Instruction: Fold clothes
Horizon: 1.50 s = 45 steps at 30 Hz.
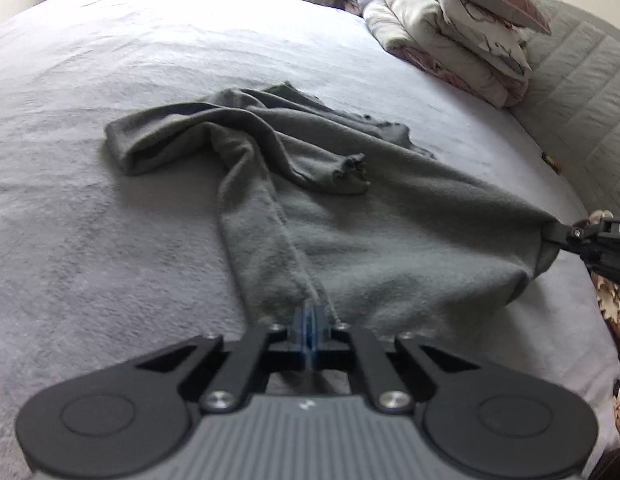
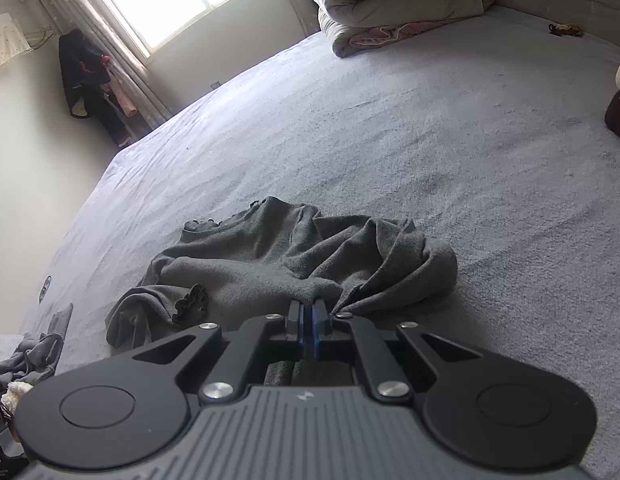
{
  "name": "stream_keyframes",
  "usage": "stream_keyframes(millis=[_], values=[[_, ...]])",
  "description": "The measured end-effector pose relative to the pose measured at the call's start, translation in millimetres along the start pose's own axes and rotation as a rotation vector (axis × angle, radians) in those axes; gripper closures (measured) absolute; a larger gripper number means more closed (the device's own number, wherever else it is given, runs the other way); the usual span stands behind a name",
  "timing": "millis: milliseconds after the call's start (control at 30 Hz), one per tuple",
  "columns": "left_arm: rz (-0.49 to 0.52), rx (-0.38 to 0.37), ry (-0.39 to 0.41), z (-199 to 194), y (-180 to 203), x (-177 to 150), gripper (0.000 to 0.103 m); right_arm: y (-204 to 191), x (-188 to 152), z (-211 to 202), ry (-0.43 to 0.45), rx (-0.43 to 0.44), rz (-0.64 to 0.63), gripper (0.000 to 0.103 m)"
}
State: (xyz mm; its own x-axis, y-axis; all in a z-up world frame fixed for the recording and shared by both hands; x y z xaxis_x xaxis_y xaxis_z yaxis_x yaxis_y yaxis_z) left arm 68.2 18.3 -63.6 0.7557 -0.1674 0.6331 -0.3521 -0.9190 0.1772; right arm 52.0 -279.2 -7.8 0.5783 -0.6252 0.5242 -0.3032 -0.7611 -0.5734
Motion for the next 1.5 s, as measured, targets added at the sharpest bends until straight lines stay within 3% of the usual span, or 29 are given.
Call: stream_keyframes(millis=[267, 433, 600, 733, 800, 867, 900, 1133, 1333, 1500], values=[[-0.055, 0.111, 0.094, -46, -61, 4, 0.102, -8, 5, 4, 0.008, 0.031, -0.018, 0.098], [-0.122, 0.136, 0.060, -47, -92, -11, 0.102, -21, 8, 17, 0.009, 0.062, -0.041, 0.098], [-0.108, 0.186, 0.011, -37, -103, -25, 0.103, -27, 5, 34, -0.002, 0.070, -0.059, 0.097], [-0.170, 0.095, 0.000, -39, -106, -27, 0.097, -20, 4, 39, -0.029, 0.062, -0.022, 0.094], [-0.175, 0.037, -0.007, -42, -100, -26, 0.076, -16, 6, 34, -0.038, 0.066, -0.004, 0.092], [-0.170, -0.001, -0.017, -44, -91, -27, 0.063, -12, 6, 27, -0.044, 0.066, -0.001, 0.083], [-0.165, -0.019, -0.028, -44, -86, -29, 0.062, -10, 5, 23, -0.045, 0.064, -0.004, 0.073], [-0.141, -0.095, -0.115, -38, -67, -47, 0.062, 0, -9, 3, -0.108, 0.014, -0.130, 0.069], [-0.148, -0.164, -0.136, -40, -58, -60, 0.064, 8, -25, 9, -0.239, 0.009, -0.192, 0.067], [-0.138, -0.180, -0.152, -39, -51, -64, 0.084, 7, -46, 35, -0.285, -0.032, -0.209, 0.067]])
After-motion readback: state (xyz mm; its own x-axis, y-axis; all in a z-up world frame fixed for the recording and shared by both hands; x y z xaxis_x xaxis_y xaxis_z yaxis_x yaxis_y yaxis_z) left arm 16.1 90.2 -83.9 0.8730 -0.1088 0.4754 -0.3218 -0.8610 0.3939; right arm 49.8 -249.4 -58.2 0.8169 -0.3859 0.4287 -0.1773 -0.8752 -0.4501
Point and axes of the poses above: each gripper's, at about its wrist camera, not at the fingertips, and z roughly the way its jaws point, y to its right, x to its top, the point moved 7 cm from there along z, roughly the way its jaws point, and after that the axes turned 11 degrees about z, right-handed, at the moved point
